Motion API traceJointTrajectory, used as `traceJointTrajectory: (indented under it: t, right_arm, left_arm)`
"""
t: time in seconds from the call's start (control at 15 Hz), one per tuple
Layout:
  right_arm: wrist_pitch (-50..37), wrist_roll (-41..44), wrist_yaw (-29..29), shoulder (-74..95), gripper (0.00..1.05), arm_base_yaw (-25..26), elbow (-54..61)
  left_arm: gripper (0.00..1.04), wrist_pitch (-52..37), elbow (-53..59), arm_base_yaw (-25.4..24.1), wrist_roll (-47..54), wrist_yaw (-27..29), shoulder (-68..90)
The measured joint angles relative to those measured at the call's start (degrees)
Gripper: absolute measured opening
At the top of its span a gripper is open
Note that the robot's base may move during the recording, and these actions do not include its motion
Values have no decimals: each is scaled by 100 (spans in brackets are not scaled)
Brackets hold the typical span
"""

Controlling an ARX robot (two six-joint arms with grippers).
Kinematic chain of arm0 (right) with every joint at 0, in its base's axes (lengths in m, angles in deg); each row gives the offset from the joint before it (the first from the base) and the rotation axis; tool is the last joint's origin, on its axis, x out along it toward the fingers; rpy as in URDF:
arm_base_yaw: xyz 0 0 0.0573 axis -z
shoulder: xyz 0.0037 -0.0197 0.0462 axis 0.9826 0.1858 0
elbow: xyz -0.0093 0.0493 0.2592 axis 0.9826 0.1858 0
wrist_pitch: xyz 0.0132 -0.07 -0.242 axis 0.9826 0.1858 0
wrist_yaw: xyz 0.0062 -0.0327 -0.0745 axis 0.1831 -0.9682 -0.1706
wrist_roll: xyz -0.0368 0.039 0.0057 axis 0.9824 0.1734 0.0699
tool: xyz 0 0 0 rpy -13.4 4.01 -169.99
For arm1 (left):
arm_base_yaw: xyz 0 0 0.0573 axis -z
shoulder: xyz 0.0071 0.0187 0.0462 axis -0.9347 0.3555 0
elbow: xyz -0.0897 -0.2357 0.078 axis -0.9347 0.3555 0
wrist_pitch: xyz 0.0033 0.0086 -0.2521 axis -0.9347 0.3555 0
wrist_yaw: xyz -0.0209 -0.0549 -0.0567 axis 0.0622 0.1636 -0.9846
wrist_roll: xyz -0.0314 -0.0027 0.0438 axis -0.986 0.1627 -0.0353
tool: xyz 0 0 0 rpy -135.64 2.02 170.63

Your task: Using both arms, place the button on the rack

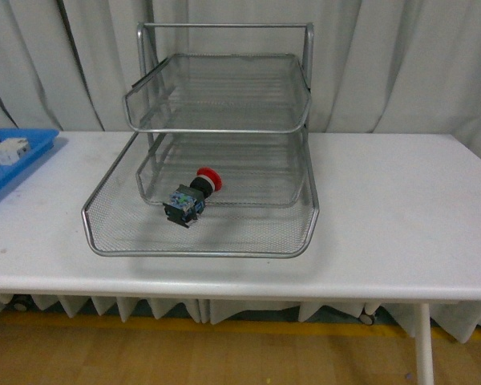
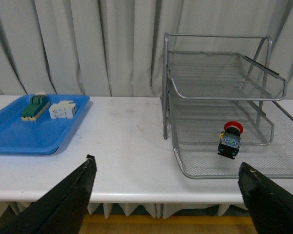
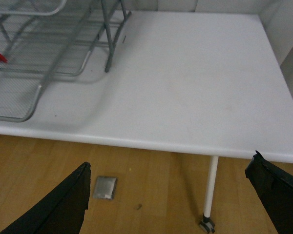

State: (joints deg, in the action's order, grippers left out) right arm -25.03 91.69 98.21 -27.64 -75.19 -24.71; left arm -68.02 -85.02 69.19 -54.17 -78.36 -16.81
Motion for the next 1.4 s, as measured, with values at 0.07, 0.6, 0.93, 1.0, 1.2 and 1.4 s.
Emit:
traceJointTrajectory:
  t: [0.07, 0.6, 0.93, 1.0, 1.2, 1.4]
  right_arm:
    - [-378, -140, -295, 2603, 80, -358, -1213]
    - [485, -1410, -566, 5213, 2, -2566, -2986]
    - [636, -1818, -658, 5602, 2, -2911, -3379]
    - [623, -1895, -673, 5670, 2, -2973, -3445]
    - [629, -2205, -802, 5947, 2, -3252, -3794]
    - [529, -2472, -1320, 6478, 2, -3611, -4494]
  left_arm:
    - [98, -2, 0, 0, 2, 2, 0]
    - [98, -2, 0, 0, 2, 0, 0]
    - [98, -2, 0, 0, 2, 2, 0]
    - [98, -2, 0, 0, 4, 0, 0]
    - [98, -2, 0, 0, 2, 0, 0]
    - [98, -2, 0, 0, 4, 2, 0]
